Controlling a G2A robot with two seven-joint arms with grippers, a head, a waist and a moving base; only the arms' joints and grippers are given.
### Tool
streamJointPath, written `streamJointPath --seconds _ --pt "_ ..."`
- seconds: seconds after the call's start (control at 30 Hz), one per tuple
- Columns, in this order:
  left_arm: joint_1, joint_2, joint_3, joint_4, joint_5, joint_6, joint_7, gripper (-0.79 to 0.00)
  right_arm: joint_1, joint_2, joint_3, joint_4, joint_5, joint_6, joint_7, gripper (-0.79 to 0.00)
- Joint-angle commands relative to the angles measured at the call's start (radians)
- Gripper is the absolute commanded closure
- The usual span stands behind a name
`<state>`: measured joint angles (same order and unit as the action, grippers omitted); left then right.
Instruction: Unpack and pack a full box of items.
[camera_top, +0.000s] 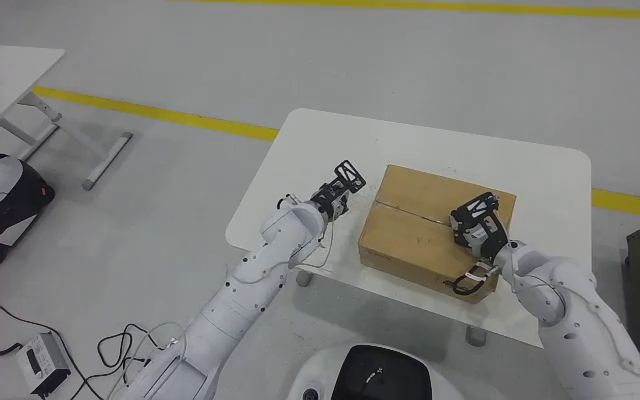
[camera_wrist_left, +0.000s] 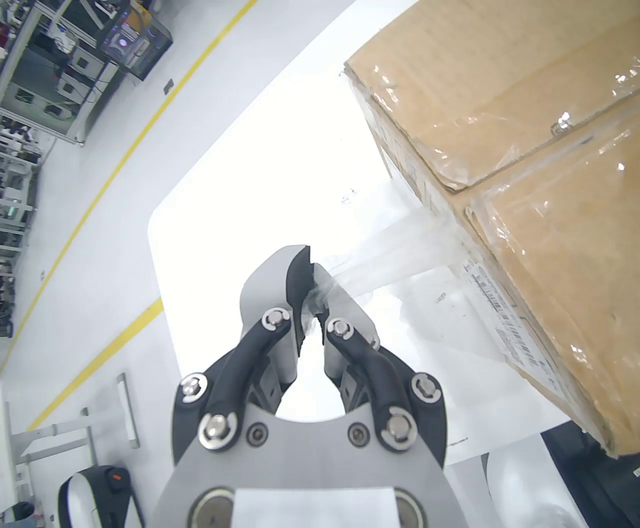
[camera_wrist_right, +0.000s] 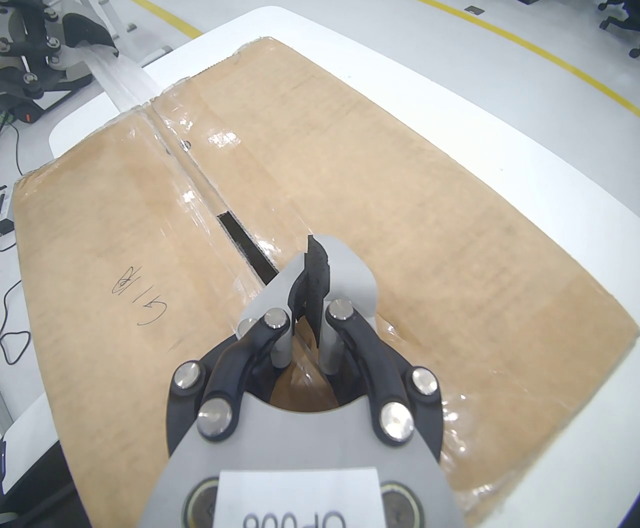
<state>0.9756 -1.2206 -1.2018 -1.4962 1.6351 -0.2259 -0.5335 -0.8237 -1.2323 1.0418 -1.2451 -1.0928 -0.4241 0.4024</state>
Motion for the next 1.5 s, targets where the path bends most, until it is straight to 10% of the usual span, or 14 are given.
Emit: streamJointPath --seconds 0.0,0.4,0.5,0.6,1.47 --pt "0.002 0.0 0.005 -0.015 0.032 0.007 0.0 0.0 -0.001 0.0 0.001 0.0 0.001 0.001 0.001 0.0" --pt "0.017 0.001 0.027 -0.063 0.206 0.03 0.0 -0.099 -0.002 -0.003 0.001 0.002 -0.005 0.002 0.0 0.0" --pt "0.02 0.0 0.029 -0.074 0.236 0.037 0.002 -0.342 -0.001 -0.004 0.001 0.003 -0.005 0.002 0.001 0.0" --pt "0.019 0.0 0.025 -0.078 0.25 0.033 -0.002 -0.785 0.0 -0.005 0.002 0.004 -0.004 0.001 0.001 0.0" --pt "-0.075 -0.031 0.079 0.207 0.179 -0.07 -0.007 -0.785 0.006 -0.009 0.014 0.008 -0.001 -0.004 0.002 0.0"
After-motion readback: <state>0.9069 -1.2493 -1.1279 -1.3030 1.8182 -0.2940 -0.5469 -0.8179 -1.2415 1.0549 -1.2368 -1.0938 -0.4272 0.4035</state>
